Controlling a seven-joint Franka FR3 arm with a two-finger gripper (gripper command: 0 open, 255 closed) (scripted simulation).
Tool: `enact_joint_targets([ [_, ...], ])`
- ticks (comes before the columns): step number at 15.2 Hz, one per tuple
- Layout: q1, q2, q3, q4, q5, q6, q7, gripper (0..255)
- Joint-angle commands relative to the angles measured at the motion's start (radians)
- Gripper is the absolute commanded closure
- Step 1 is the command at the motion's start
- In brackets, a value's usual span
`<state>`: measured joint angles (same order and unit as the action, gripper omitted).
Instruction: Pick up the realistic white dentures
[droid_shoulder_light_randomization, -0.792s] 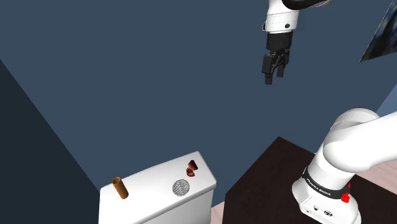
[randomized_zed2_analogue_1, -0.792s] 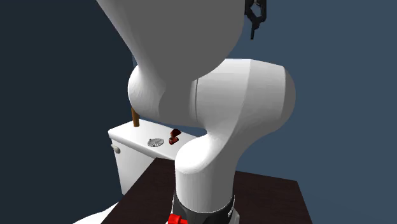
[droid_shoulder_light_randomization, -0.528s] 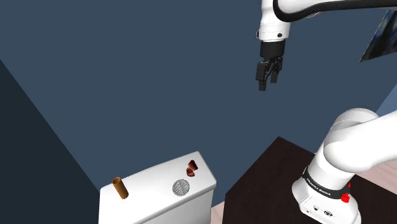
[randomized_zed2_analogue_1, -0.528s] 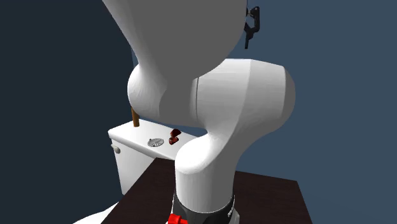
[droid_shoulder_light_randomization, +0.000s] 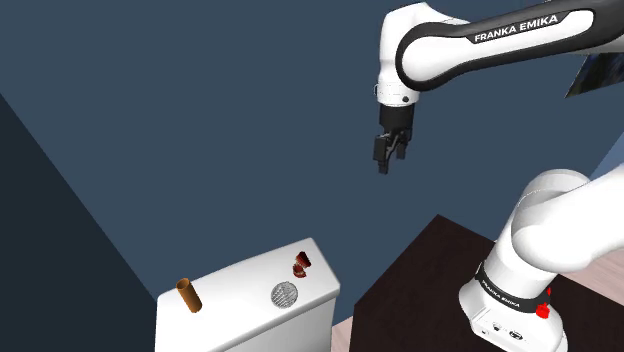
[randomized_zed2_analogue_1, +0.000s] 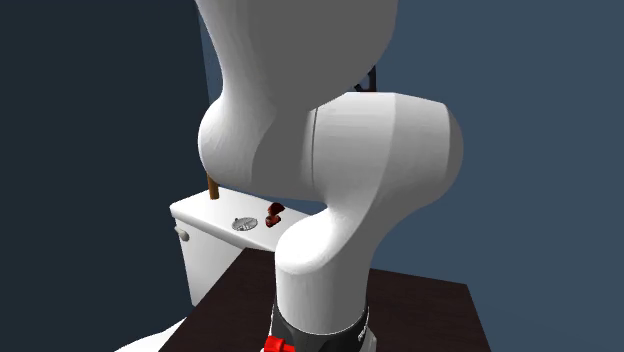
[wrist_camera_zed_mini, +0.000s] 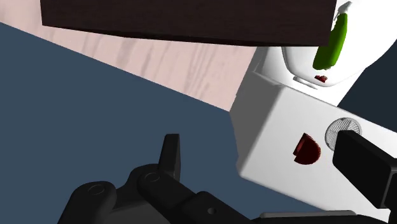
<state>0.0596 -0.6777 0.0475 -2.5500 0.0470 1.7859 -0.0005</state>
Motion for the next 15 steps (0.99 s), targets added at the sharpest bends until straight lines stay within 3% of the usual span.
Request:
enact_joint_targets([
  [1,0.015,0.044,0.02,-0.03,0.013,0.085,0.008,0],
  [9,0.067,0.275,0.102,-0.073,0.046,0.398,0.044,0],
  [15,0.091,0.5,0.164,-0.042,0.027,0.618,0.091,0],
])
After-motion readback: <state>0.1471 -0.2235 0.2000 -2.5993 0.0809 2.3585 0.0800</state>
